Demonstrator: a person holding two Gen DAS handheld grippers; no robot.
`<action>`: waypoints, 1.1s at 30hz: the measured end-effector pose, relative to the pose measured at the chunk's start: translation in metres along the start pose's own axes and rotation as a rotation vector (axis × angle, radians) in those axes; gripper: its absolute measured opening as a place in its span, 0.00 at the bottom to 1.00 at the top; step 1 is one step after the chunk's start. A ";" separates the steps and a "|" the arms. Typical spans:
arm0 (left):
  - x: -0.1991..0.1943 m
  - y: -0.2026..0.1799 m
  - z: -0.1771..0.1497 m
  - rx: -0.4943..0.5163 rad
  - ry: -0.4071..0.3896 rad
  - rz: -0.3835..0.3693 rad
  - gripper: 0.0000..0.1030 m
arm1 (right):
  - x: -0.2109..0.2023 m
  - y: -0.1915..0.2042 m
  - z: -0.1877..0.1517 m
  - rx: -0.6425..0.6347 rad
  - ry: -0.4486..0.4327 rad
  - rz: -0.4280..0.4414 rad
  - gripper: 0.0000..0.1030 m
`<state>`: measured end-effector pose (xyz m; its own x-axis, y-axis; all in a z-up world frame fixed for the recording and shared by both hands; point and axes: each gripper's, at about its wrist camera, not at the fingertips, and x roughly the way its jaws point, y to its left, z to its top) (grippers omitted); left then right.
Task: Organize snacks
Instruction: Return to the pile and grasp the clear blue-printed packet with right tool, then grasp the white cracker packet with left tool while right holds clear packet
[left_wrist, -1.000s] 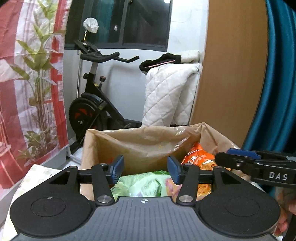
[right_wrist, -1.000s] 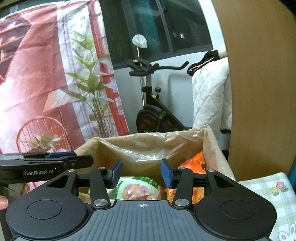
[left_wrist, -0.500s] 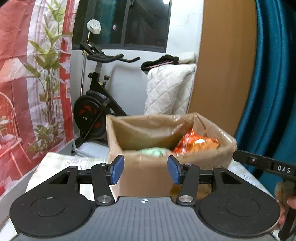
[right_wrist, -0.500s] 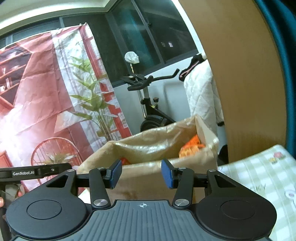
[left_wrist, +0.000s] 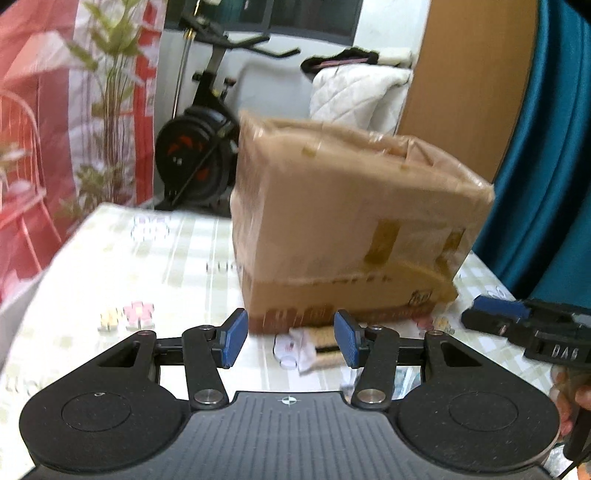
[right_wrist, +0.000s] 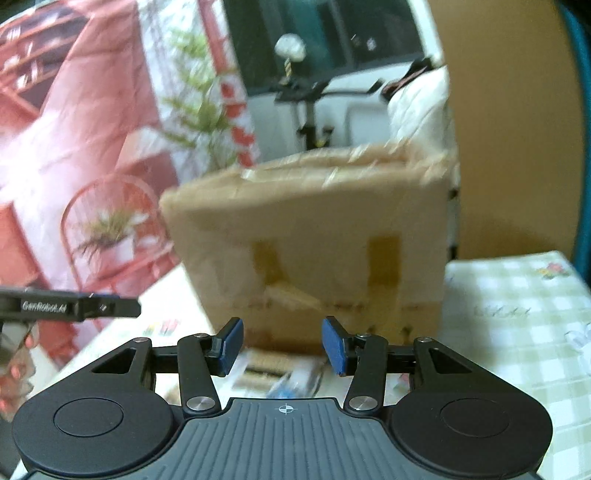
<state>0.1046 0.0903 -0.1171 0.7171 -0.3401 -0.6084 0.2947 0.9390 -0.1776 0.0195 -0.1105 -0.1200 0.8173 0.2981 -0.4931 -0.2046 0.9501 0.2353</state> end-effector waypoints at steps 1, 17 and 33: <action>0.003 0.001 -0.003 -0.008 0.010 -0.001 0.52 | 0.005 0.003 -0.003 -0.021 0.027 0.011 0.46; 0.041 0.004 -0.033 -0.051 0.116 -0.013 0.52 | 0.097 0.029 -0.037 -0.397 0.380 0.025 0.59; 0.070 -0.006 -0.032 -0.064 0.172 -0.037 0.59 | 0.068 -0.012 -0.037 -0.197 0.290 0.036 0.40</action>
<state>0.1330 0.0620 -0.1836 0.5859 -0.3658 -0.7231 0.2740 0.9292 -0.2480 0.0577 -0.0987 -0.1874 0.6263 0.3182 -0.7117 -0.3534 0.9296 0.1047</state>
